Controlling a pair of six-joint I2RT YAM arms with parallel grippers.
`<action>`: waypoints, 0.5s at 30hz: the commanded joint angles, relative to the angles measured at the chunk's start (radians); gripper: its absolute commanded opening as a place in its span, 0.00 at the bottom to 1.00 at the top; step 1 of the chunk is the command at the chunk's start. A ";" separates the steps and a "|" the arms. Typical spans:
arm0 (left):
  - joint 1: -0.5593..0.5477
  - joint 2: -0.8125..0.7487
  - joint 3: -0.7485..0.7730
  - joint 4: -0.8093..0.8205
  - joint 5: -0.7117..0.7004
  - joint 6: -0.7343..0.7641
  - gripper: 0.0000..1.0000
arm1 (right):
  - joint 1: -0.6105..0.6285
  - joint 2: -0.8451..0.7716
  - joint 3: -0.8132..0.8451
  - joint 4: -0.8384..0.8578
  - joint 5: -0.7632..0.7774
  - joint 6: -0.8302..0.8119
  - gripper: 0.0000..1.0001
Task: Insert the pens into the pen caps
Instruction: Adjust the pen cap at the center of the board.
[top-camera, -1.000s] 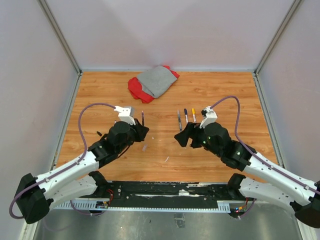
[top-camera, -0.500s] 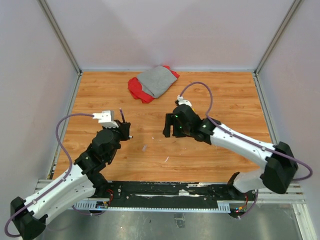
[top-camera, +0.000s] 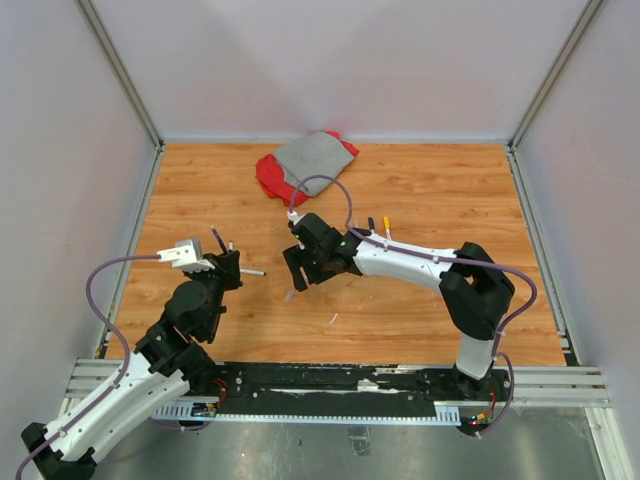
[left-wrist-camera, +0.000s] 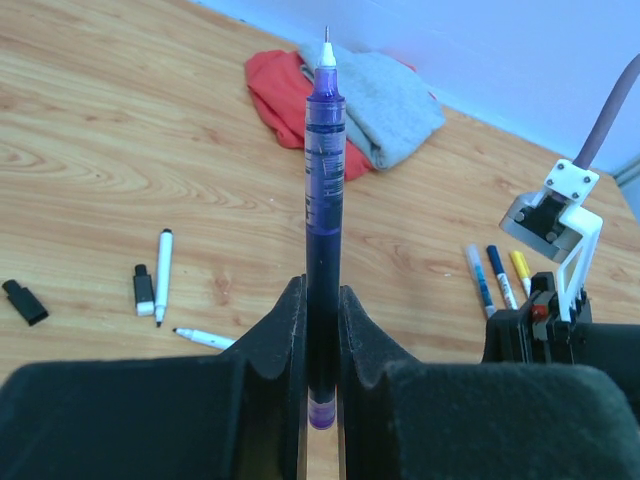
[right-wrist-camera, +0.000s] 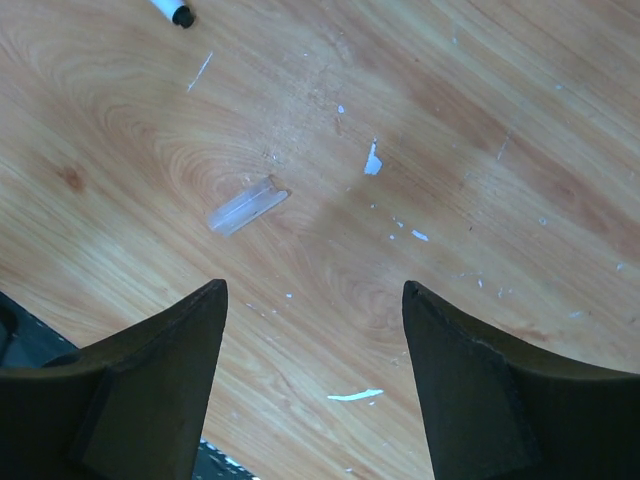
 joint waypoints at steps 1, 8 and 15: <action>0.007 0.010 0.003 -0.030 -0.062 -0.027 0.01 | 0.010 0.026 0.029 -0.002 -0.076 -0.228 0.71; 0.007 0.016 0.013 -0.076 -0.128 -0.063 0.01 | 0.034 0.088 0.074 0.008 -0.119 -0.485 0.73; 0.007 -0.003 0.036 -0.226 -0.307 -0.193 0.01 | 0.070 0.165 0.166 0.002 -0.108 -0.536 0.72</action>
